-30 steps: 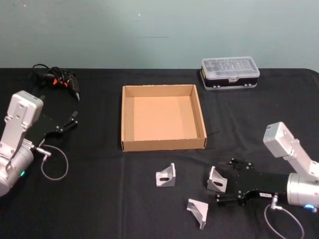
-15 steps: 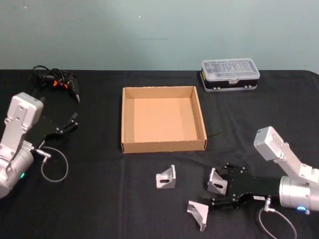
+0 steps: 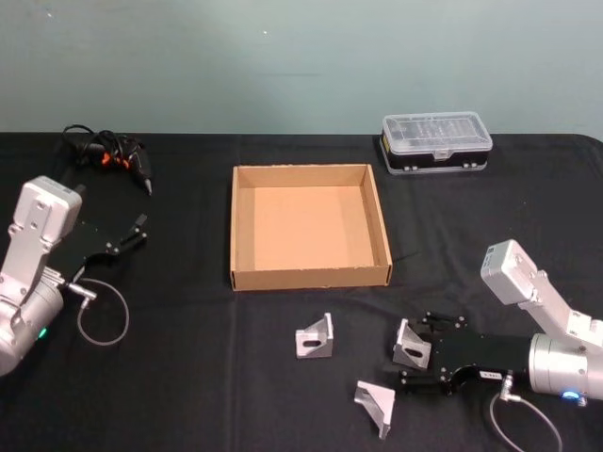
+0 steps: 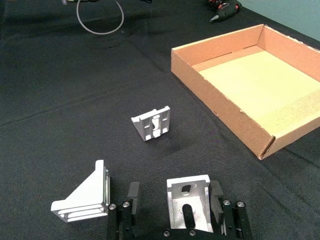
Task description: Use one hand to pick up the angle iron from the table and place it into the box.
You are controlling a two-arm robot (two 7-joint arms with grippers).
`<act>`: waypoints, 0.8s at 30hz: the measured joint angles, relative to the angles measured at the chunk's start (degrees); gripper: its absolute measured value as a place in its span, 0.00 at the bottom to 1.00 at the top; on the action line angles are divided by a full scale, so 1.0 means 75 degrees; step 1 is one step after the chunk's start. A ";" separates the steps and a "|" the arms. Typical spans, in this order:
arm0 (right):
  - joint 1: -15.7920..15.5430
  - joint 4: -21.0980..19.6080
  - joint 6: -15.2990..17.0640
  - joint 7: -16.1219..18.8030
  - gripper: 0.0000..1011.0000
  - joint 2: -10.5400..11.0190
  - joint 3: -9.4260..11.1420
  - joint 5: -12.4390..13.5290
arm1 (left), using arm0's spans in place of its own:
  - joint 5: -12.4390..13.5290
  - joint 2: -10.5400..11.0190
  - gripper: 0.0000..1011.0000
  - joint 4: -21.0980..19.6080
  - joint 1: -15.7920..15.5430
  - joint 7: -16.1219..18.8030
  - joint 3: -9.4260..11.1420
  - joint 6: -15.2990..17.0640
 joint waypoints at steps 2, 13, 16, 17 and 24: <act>-0.0002 -0.0005 0.0000 -0.0001 0.80 0.0003 0.0002 0.0001 | 0.0000 0.0000 1.00 0.0000 0.0000 0.0000 0.0000 0.0000; -0.0009 -0.0016 0.0000 -0.0003 0.49 0.0010 0.0010 0.0006 | 0.0000 0.0000 1.00 0.0000 0.0000 0.0000 0.0000 0.0000; -0.0012 -0.0018 0.0000 -0.0003 0.45 0.0012 0.0013 0.0007 | 0.0000 0.0000 1.00 0.0000 0.0000 0.0000 0.0000 0.0000; -0.0012 -0.0019 0.0001 -0.0003 0.45 0.0013 0.0013 0.0008 | 0.0000 0.0000 1.00 0.0000 0.0000 0.0000 0.0000 0.0000; -0.0014 -0.0025 0.0001 -0.0003 0.45 0.0016 0.0013 0.0011 | 0.0000 0.0000 1.00 0.0000 0.0000 0.0000 0.0000 0.0000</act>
